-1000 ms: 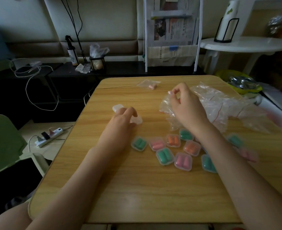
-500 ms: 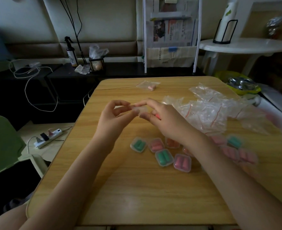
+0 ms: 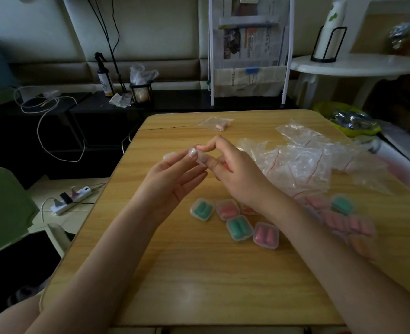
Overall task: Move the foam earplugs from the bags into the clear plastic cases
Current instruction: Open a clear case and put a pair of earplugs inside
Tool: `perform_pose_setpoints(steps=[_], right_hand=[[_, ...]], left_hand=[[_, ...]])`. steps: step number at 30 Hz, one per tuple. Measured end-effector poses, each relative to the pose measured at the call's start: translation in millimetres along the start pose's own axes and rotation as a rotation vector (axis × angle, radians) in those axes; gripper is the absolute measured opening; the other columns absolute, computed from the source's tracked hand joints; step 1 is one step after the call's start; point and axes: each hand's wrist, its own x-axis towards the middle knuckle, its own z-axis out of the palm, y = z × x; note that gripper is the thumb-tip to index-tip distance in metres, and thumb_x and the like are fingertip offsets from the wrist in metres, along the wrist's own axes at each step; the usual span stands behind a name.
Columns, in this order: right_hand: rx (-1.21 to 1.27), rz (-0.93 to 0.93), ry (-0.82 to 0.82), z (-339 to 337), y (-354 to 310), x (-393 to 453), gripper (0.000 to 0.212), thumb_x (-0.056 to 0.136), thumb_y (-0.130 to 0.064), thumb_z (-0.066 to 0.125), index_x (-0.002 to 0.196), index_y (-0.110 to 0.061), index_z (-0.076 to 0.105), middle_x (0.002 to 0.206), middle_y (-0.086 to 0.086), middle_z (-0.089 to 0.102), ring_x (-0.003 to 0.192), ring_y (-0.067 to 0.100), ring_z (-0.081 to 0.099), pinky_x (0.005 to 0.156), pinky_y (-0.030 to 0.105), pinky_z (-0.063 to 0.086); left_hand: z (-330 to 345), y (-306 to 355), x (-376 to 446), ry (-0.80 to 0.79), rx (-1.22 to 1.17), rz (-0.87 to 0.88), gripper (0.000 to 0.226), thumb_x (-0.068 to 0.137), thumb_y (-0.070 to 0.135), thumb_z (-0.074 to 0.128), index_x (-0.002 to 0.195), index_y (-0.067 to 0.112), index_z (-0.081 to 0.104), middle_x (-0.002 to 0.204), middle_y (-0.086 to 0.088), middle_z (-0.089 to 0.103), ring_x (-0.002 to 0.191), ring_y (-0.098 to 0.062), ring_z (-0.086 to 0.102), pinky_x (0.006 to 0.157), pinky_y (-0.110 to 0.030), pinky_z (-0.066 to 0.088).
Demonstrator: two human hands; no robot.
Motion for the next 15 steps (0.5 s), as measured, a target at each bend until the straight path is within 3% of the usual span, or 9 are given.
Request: perform_pose_setpoints(steps=[7, 11, 15], right_hand=[[-0.436, -0.114, 0.078, 4, 1, -1, 0.03, 0.102, -0.033, 0.036, 0.12, -0.017, 0.053, 0.049, -0.011, 0.037, 0.039, 0.002, 0.035, 0.04, 0.019, 0.025], [-0.349, -0.042, 0.219, -3, 9, 3, 0.024, 0.102, -0.016, 0.038, 0.112, -0.015, 0.059, 0.052, -0.011, 0.041, 0.036, 0.007, 0.037, 0.036, 0.018, 0.032], [-0.161, 0.044, 0.264, -10, 20, 7, 0.025, 0.102, -0.017, 0.04, 0.099, -0.019, 0.065, 0.057, -0.007, 0.053, 0.039, 0.008, 0.039, 0.04, 0.021, 0.026]], left_hand=[[-1, -1, 0, -0.019, 0.049, 0.004, 0.043, 0.081, 0.019, 0.062, 0.122, 0.006, 0.06, 0.115, -0.015, 0.066, 0.111, -0.026, 0.063, 0.096, -0.034, 0.05], [5, -1, -6, -0.08, 0.1, -0.02, 0.049, 0.077, 0.014, 0.062, 0.126, 0.006, 0.057, 0.114, -0.015, 0.067, 0.107, -0.024, 0.064, 0.092, -0.032, 0.052], [13, -2, -11, -0.211, 0.119, -0.072, 0.059, 0.077, 0.0, 0.057, 0.133, 0.016, 0.049, 0.114, -0.018, 0.067, 0.108, -0.029, 0.064, 0.093, -0.036, 0.051]])
